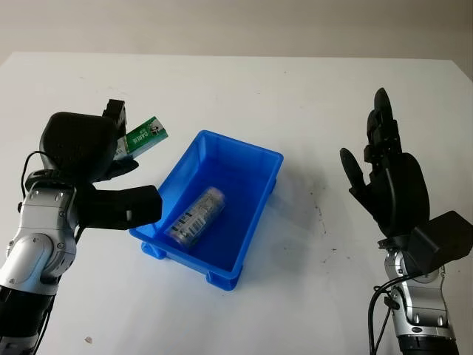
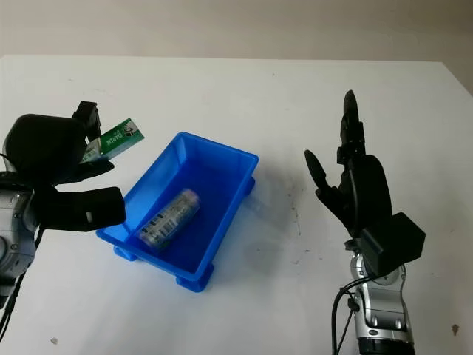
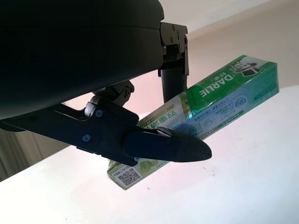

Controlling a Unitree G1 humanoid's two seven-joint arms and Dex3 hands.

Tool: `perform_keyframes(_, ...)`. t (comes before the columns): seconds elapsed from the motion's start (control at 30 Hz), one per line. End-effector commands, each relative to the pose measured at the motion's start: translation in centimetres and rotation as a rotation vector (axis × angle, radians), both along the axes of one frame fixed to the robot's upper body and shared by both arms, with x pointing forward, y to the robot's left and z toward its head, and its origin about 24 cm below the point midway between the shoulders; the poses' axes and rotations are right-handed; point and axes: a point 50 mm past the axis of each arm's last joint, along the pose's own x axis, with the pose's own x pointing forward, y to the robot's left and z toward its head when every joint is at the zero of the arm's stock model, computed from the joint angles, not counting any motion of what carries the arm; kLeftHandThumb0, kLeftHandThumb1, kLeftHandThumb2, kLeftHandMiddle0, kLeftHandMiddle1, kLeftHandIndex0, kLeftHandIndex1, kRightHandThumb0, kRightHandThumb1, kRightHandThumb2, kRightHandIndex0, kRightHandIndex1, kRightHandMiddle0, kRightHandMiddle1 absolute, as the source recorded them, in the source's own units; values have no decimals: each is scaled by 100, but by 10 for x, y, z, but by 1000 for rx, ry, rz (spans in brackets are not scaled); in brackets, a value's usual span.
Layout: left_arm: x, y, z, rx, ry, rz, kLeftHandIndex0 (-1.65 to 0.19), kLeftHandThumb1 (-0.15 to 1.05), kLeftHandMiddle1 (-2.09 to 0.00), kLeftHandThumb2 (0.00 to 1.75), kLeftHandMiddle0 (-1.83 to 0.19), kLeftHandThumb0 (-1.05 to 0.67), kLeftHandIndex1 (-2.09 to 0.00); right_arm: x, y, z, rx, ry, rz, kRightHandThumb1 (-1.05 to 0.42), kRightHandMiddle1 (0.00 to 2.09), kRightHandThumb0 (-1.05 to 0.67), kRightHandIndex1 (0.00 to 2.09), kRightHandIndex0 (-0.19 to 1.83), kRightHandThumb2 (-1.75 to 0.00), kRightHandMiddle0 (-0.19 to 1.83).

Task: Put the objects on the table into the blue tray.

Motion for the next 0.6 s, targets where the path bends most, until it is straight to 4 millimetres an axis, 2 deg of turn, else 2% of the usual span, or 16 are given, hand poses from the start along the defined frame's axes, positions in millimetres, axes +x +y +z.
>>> perform_keyframes(0.0, -3, 2, 21, 1, -110, -13, -23, 105, -209, 31, -76, -39, -209, 0, -3, 3, -12, -18, -9, -105, 6, -62, 4, -18, -36, -16)
perform_keyframes(0.07, -8, -1, 29, 1, -176, -48, -33, 105, -209, 26, -85, -40, -209, 0, -3, 3, -11, -14, -10, -105, 6, -62, 5, -18, -35, -15)
perform_keyframes(0.27, -26, -27, 54, -76, -245, -255, -40, 105, -209, 32, -91, -40, -209, 0, -3, 3, -11, -14, -3, -105, 5, -62, 4, -19, -36, -16)
perform_keyframes(0.37, -35, -45, 65, -190, -184, -405, -41, 105, -209, 36, -91, -39, -209, 0, -2, 3, -5, -12, -2, -105, 5, -62, 4, -19, -36, -16)
perform_keyframes(0.43, -40, -56, 69, -256, -124, -484, -41, 105, -209, 32, -86, -36, -209, 0, -2, 3, -8, -13, -3, -105, 5, -62, 4, -19, -36, -16)
perform_keyframes(0.57, -44, -71, 70, -298, 32, -588, -35, 105, -209, 32, -80, -34, -209, -2, -3, 3, -13, -13, -8, -105, 5, -62, 5, -19, -35, -16)
